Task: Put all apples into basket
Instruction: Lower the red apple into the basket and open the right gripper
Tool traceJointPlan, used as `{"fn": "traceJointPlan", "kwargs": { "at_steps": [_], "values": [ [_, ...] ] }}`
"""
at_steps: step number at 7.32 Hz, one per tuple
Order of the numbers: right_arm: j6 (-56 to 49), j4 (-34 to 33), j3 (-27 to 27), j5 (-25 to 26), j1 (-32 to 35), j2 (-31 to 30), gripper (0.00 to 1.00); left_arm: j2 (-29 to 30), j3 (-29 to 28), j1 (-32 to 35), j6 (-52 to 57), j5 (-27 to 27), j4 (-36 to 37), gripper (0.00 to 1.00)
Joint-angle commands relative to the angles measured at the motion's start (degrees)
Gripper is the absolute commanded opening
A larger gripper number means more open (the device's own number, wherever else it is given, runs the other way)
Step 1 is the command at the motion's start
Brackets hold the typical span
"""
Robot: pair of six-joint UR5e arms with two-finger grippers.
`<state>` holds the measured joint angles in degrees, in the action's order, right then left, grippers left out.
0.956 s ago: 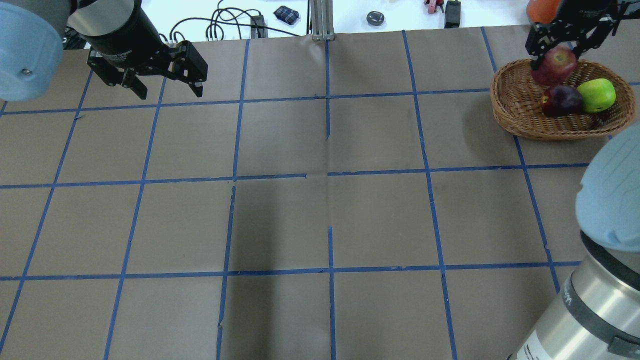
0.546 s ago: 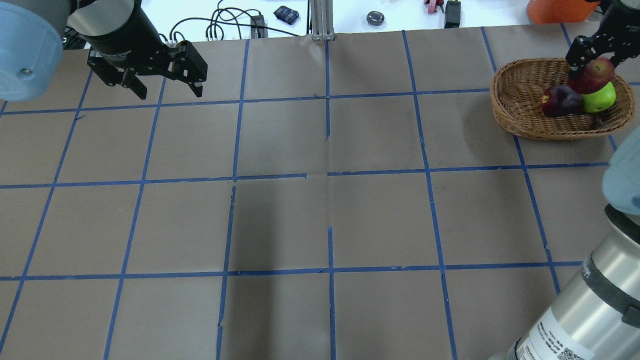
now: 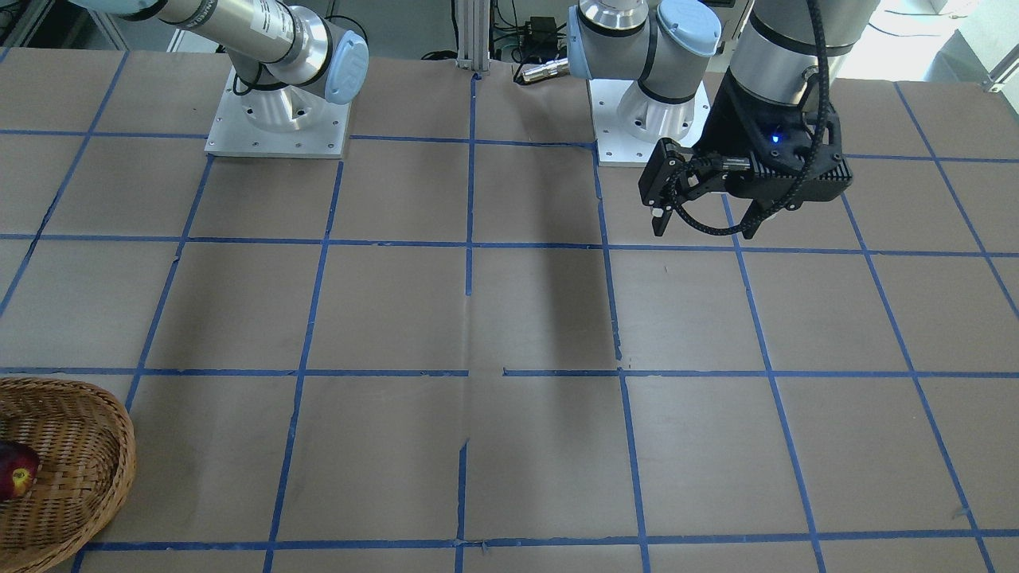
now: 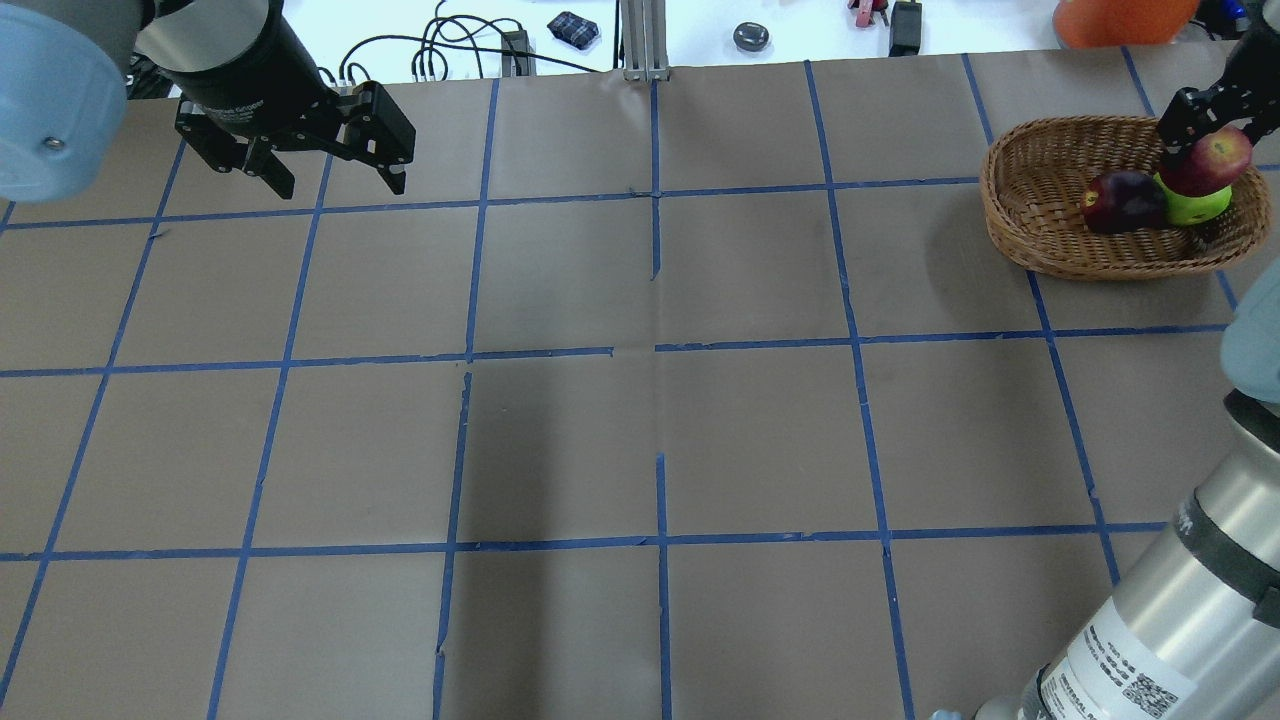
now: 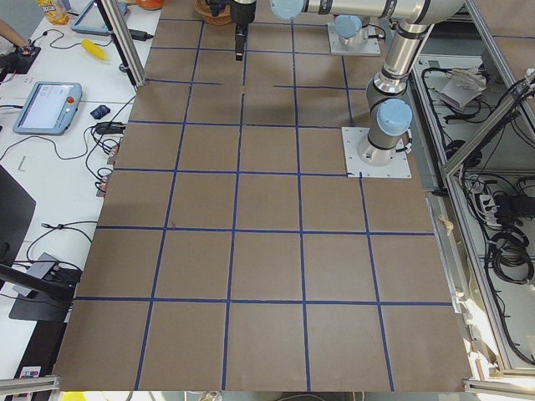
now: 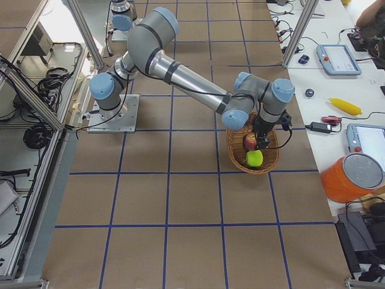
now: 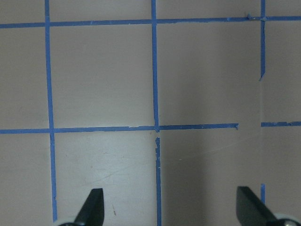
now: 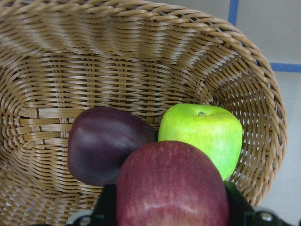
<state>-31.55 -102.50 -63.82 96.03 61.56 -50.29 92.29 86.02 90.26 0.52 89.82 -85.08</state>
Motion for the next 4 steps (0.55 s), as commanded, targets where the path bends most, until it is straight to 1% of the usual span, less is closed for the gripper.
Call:
{"fn": "traceJointPlan", "kwargs": {
  "at_steps": [1,2,3,4],
  "values": [
    [0.4,-0.1,0.0,-0.6,0.0,1.2,0.43,-0.1,-0.1,0.0,-0.1,0.0,0.0,1.0],
    [0.4,-0.1,0.0,-0.7,0.0,1.3,0.81,-0.1,0.0,0.0,0.0,0.0,0.0,1.0],
    [-0.1,0.0,0.1,-0.1,0.0,1.3,1.0,-0.1,0.0,0.0,-0.1,0.0,0.0,1.0],
    [0.3,1.1,0.1,0.2,0.0,0.8,1.0,-0.1,-0.1,0.0,0.0,0.0,0.0,1.0]
  ]
}}
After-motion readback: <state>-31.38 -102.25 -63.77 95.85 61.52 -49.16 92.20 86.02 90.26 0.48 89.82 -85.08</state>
